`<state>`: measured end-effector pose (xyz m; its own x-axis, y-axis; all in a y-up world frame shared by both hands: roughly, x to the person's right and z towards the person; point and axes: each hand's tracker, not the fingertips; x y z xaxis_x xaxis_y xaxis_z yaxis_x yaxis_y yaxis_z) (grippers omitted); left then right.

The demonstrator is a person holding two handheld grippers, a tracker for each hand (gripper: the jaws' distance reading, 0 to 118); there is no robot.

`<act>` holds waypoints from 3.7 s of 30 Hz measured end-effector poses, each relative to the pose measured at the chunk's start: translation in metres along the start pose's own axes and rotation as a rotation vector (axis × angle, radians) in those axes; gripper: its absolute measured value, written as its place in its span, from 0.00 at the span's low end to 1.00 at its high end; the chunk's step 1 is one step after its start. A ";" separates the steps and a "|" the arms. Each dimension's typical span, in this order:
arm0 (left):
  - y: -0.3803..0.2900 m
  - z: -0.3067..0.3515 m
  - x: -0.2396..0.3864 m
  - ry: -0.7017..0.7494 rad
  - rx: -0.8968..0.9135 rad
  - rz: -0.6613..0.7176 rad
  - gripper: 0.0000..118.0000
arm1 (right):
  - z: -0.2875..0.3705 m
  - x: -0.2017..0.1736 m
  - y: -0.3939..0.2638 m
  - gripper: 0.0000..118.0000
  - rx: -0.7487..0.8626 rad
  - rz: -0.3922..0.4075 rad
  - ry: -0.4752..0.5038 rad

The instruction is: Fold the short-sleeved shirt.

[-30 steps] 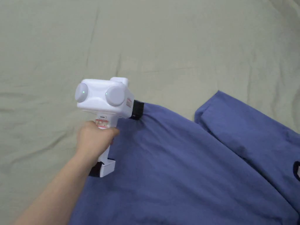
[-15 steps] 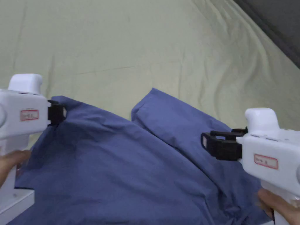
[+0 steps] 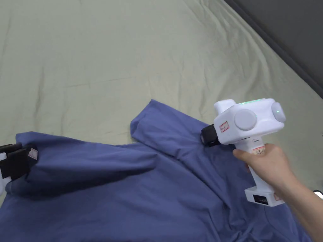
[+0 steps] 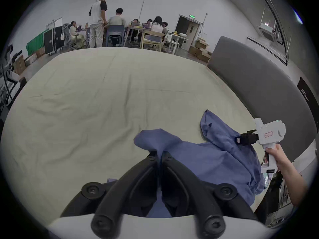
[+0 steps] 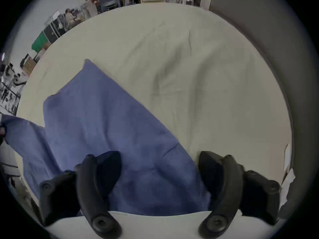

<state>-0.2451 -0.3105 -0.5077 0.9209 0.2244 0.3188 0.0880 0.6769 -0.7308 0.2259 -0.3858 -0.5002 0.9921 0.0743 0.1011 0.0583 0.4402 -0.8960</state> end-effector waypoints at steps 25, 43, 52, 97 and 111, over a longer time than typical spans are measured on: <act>0.140 0.293 -0.005 0.001 0.612 -0.063 0.00 | 0.389 0.029 0.045 0.04 0.949 -0.125 0.085; 0.419 0.302 -0.036 0.345 0.797 -0.103 0.00 | 0.497 -0.008 0.330 0.04 1.154 -0.191 -0.001; 0.413 0.169 -0.078 0.392 0.682 -0.076 0.00 | 0.387 -0.041 0.360 0.04 1.066 -0.081 -0.066; -0.106 0.150 -0.083 0.199 0.053 -0.071 0.00 | 0.193 -0.027 -0.201 0.04 0.481 -0.125 0.121; -0.175 0.129 -0.090 0.280 -0.178 -0.115 0.00 | 0.162 -0.026 -0.268 0.04 0.280 -0.068 0.080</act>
<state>-0.3920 -0.3588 -0.3305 0.9674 -0.0635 0.2452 0.2392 0.5484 -0.8013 0.1664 -0.3607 -0.1930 0.9932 -0.0296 0.1122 0.1029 0.6723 -0.7331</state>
